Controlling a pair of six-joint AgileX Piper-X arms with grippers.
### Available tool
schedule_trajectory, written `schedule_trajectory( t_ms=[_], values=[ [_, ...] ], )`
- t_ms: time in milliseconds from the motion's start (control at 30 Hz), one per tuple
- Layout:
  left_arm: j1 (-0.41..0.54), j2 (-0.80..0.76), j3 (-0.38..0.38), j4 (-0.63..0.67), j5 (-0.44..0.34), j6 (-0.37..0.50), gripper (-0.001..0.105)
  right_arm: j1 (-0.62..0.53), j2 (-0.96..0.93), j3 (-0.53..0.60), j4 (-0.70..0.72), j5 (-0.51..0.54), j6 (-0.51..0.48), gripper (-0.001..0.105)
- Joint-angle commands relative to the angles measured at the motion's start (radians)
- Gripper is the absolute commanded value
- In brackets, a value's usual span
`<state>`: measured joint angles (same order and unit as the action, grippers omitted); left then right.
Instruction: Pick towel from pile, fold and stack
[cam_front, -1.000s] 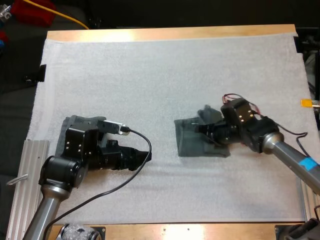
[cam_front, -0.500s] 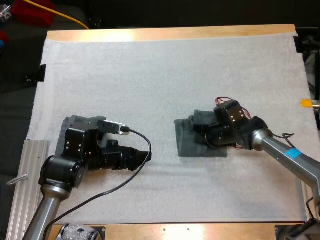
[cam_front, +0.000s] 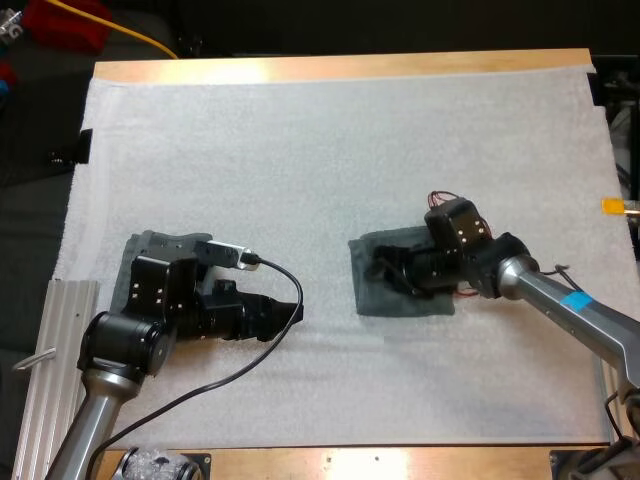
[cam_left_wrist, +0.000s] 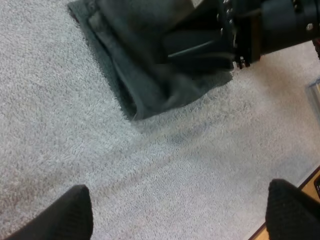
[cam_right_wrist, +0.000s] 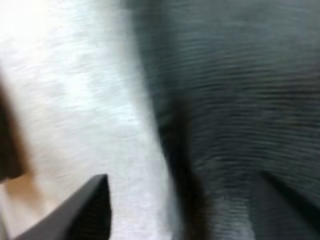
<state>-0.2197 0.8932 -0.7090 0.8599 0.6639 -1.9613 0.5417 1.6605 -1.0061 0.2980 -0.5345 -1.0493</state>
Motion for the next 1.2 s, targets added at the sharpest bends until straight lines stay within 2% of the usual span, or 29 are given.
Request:
schedule_trajectory(
  t_ms=[0,333,733,867,1000,1167],
  values=[
    [0.002,-0.006,-0.007,-0.003,0.005,0.0,0.069,0.013,-0.013,-0.007,-0.017,-0.027,-0.002,0.062],
    [0.002,-0.006,-0.007,-0.003,0.005,0.0,0.069,0.12,-0.016,-0.004,-0.032,0.005,-0.002,0.062],
    [0.002,-0.006,-0.007,0.003,0.005,0.0,0.069,0.126,-0.033,-0.003,-0.032,0.049,0.027,0.062],
    [0.002,-0.006,-0.007,0.003,0.005,0.0,0.069,0.126,-0.08,-0.003,0.008,0.138,-0.025,0.062],
    [0.002,-0.006,-0.007,0.003,0.005,0.0,0.069,0.126,-0.16,-0.003,0.13,0.281,-0.108,0.062],
    [0.002,-0.006,-0.007,0.0,0.005,0.0,0.069,0.126,-0.248,-0.003,0.232,0.322,-0.208,0.062]
  ],
)
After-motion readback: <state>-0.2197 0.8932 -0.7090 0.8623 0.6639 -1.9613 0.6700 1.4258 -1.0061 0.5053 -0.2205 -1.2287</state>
